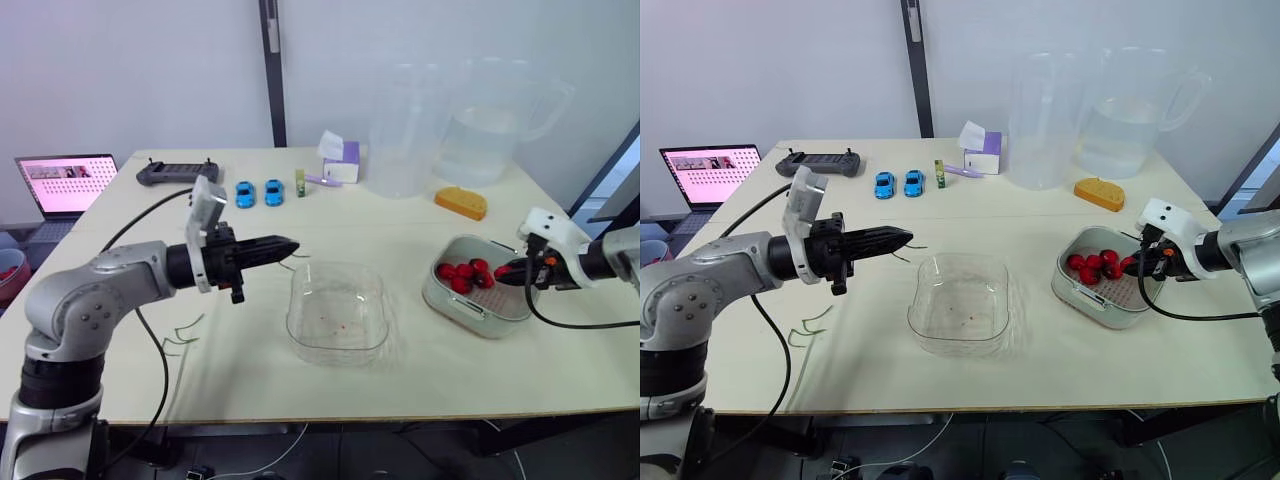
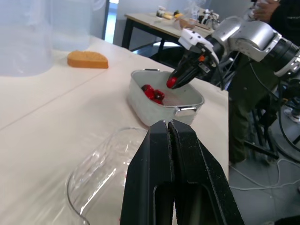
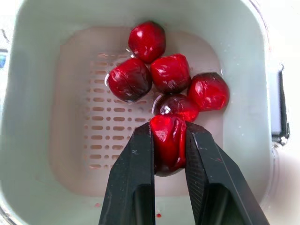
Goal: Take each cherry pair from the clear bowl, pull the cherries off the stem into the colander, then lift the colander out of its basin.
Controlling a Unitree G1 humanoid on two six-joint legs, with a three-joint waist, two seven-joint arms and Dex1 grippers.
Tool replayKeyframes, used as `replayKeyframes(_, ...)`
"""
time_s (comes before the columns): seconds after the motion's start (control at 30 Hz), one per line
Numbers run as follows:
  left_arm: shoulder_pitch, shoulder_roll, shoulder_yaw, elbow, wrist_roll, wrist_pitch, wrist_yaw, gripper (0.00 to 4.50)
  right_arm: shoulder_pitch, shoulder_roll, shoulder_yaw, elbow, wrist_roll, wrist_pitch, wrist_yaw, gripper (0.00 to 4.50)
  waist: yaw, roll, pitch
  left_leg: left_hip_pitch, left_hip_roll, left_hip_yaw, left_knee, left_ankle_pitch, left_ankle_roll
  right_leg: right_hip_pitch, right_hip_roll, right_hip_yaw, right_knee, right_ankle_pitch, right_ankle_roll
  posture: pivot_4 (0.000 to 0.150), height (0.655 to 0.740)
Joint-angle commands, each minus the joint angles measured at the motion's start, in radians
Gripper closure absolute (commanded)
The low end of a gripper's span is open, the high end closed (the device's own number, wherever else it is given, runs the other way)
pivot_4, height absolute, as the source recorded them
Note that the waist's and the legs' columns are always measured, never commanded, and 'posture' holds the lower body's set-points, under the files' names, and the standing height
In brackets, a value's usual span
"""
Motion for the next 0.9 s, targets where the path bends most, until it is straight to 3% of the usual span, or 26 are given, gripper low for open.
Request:
replayKeyframes(0.03, 0.009, 0.011, 0.042, -0.035, -0.020, -0.017, 0.010, 4.50, -0.049, -0.012, -0.042, -0.028, 0.010, 0.015, 0.029, 4.13, 0.000, 0.000, 0.000, 0.000, 0.000, 0.000, 0.000, 0.000, 0.000, 0.000, 0.000, 0.000, 0.000, 0.000, 0.000, 0.150, 0.7371)
replayKeyframes(0.17, 0.025, 0.017, 0.054, -0.051, -0.034, -0.011, 0.020, 4.50, -0.043, -0.019, -0.034, -0.030, 0.008, 0.045, 0.064, 4.15, 0.004, 0.000, 0.000, 0.000, 0.000, 0.000, 0.000, 0.000, 0.000, 0.000, 0.000, 0.000, 0.000, 0.000, 0.000, 0.150, 0.7371)
replayKeyframes(0.4, 0.031, 0.029, 0.060, -0.054, -0.042, -0.010, 0.022, 4.50, -0.017, -0.014, -0.032, -0.033, -0.012, 0.040, 0.075, 0.82, 0.003, 0.000, 0.000, 0.000, 0.000, 0.000, 0.000, 0.000, 0.000, 0.000, 0.000, 0.000, 0.000, 0.000, 0.000, 0.150, 0.7371)
replayKeyframes(0.47, 0.029, 0.030, 0.060, -0.054, -0.043, -0.008, 0.023, 4.50, -0.021, -0.012, -0.039, -0.029, -0.013, 0.029, 0.069, 0.07, 0.002, 0.000, 0.000, 0.000, 0.000, 0.000, 0.000, 0.000, 0.000, 0.000, 0.000, 0.000, 0.000, 0.000, 0.000, 0.150, 0.7371)
replayKeyframes(0.67, 0.047, 0.045, 0.075, -0.056, -0.045, -0.006, 0.022, 4.50, -0.062, 0.017, -0.110, -0.101, 0.103, 0.083, 0.118, 0.07, 0.001, 0.000, 0.000, 0.000, 0.000, 0.000, 0.000, 0.000, 0.000, 0.000, 0.000, 0.000, 0.000, 0.000, 0.000, 0.150, 0.7371)
replayKeyframes(0.9, 0.162, 0.073, 0.177, -0.083, -0.089, -0.008, 0.048, 4.50, -0.082, 0.085, -0.217, -0.456, 0.473, 0.361, 0.231, 0.07, 0.001, 0.000, 0.000, 0.000, 0.003, -0.001, -0.001, 0.000, 0.000, 0.000, 0.000, 0.000, 0.000, 0.000, 0.000, 0.150, 0.7371)
